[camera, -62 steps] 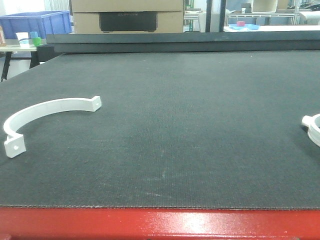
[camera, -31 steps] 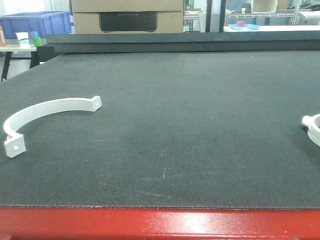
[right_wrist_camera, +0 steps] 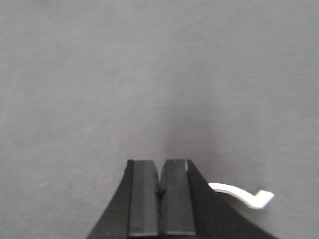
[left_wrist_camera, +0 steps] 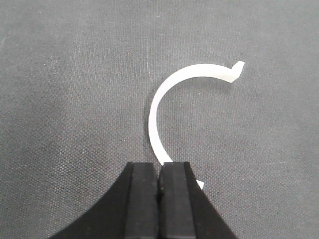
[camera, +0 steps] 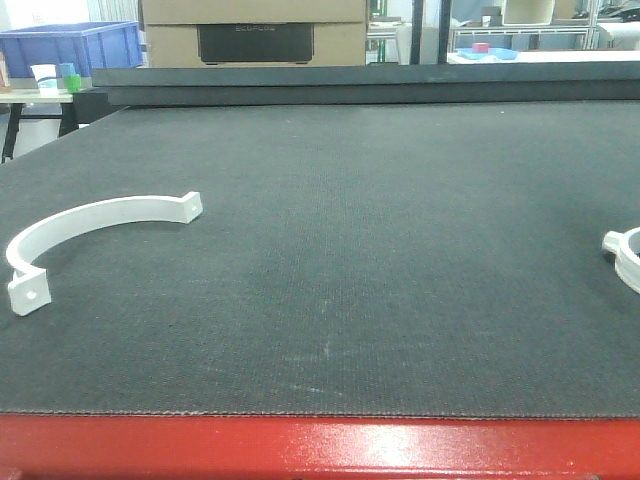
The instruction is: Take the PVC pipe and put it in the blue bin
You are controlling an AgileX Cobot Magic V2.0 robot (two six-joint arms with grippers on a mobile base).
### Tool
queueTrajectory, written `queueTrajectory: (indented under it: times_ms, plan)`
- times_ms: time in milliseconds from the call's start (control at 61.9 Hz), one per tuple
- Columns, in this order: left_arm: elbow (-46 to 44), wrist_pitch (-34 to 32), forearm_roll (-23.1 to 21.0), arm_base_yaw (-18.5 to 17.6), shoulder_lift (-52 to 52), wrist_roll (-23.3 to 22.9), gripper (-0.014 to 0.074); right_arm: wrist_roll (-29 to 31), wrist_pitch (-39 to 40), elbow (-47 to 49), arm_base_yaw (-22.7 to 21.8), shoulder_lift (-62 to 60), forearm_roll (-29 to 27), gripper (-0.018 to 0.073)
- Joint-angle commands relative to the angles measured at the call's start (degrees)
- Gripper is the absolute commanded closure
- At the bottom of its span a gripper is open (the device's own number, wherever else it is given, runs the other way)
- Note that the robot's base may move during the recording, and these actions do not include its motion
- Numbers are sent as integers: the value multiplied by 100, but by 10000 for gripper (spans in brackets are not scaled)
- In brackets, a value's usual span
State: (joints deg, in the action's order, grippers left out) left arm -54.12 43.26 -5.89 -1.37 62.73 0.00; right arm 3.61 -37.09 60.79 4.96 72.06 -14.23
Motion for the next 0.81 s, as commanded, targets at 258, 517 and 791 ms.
queueTrajectory:
  times_ms: [258,517,791]
  plan:
    - [-28,-64,-71,4,-2,0,708,-1320,-1632,1056,334,1654,980,712]
    - [-28,-89,-71,4,-2,0,708,-1520,-2378,1116,443,2178,1252,712]
    - [-28,-97,-71,4,-2,0,708,-1666,-2402,1116,612,2327,1252,440]
